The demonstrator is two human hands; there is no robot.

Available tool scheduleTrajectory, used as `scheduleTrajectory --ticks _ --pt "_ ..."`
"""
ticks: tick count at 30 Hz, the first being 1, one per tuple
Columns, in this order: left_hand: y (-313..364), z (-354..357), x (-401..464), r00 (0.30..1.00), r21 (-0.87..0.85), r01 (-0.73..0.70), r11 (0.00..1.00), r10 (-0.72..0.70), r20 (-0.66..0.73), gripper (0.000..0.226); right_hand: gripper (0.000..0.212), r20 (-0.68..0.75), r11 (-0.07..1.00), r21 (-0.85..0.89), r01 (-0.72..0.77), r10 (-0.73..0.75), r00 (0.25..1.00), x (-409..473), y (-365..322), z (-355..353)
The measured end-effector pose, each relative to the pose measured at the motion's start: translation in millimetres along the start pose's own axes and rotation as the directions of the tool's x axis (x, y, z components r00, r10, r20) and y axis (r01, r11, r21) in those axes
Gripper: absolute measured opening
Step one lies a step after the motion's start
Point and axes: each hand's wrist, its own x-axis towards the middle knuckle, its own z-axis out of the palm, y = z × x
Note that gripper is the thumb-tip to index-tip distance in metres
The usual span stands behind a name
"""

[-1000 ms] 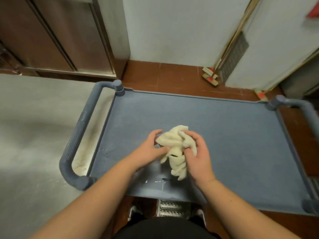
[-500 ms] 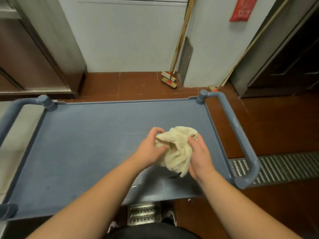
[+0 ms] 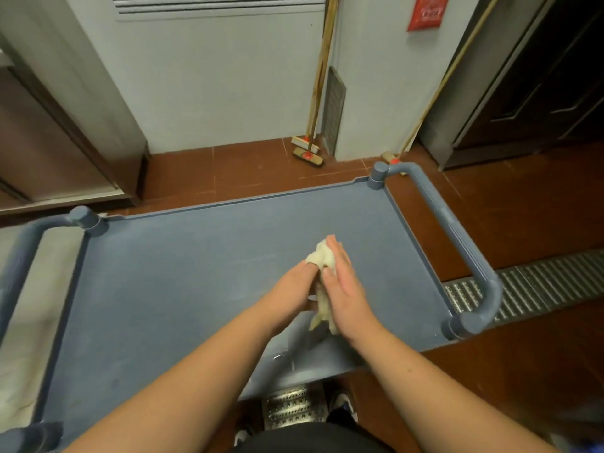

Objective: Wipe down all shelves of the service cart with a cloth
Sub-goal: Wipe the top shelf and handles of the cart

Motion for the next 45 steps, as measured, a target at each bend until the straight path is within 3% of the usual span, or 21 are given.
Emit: scheduleTrajectory --ticks 2,4,6,9,11,15,18,21,23,27,30,34,39,41,45 --pt "-8 -7 1 0.997 -0.083 0.046 0.995 -0.041 0.066 0.040 0.061 0.032 0.989 -0.149 0.009 -0.004 0.999 1 0 7" --pt "-17 -13 4 0.988 -0.112 0.042 0.993 -0.025 0.151 0.037 0.068 0.045 0.986 -0.164 -0.008 0.016 0.999 -1 -1 9" --pt "-21 -10 7 0.992 -0.101 0.004 0.995 0.009 0.126 0.036 0.059 0.041 0.996 0.054 -0.073 0.071 0.997 -4 -4 7" --pt "-28 1 16 0.997 -0.094 -0.067 0.993 0.071 0.032 0.045 0.040 -0.006 0.913 0.376 -0.160 0.175 0.985 -14 -11 -2" --pt "-31 8 25 0.996 -0.029 -0.086 0.996 0.087 0.015 0.045 0.038 -0.100 0.883 0.446 -0.147 0.212 0.972 -20 -3 -10" --pt "-30 26 48 0.990 0.285 -0.136 0.949 0.136 0.017 0.044 0.036 -0.267 0.850 0.510 -0.135 0.305 0.914 -35 22 -35" --pt "-24 51 68 0.979 0.507 -0.203 0.838 0.181 0.093 0.042 0.034 -0.335 0.835 0.516 -0.193 0.404 0.851 -49 46 -58" --pt "-17 79 91 0.964 0.666 -0.266 0.697 0.193 0.182 0.019 0.029 -0.379 0.773 0.595 -0.223 0.514 0.770 -65 70 -81" --pt "-12 98 109 0.925 0.764 -0.379 0.522 0.242 0.293 0.003 0.029 -0.429 0.767 0.595 -0.240 0.556 0.712 -75 85 -94" --pt "-10 135 147 0.752 0.769 -0.630 0.107 0.331 0.570 0.031 0.026 -0.500 0.777 0.554 -0.298 0.598 0.626 -95 112 -117" --pt "-33 153 168 0.647 0.687 -0.714 -0.139 0.243 0.722 0.041 0.029 -0.521 0.795 0.449 -0.409 0.604 0.602 -106 129 -131" --pt "-70 162 172 0.655 0.618 -0.727 -0.298 -0.034 0.755 0.056 0.037 -0.478 0.784 0.207 -0.585 0.603 0.639 -115 133 -145" --pt "-75 166 158 0.685 0.626 -0.704 -0.335 -0.087 0.723 0.064 0.041 -0.479 0.780 -0.171 -0.602 0.469 0.742 -122 132 -142" --pt "-79 165 161 0.686 0.614 -0.696 -0.372 -0.093 0.721 0.060 0.042 -0.463 0.784 -0.231 -0.576 0.433 0.774 -120 129 -137" --pt "-78 166 163 0.719 0.628 -0.683 -0.374 -0.188 0.669 0.059 0.046 -0.460 0.777 -0.220 -0.589 0.450 0.765 -116 122 -128"
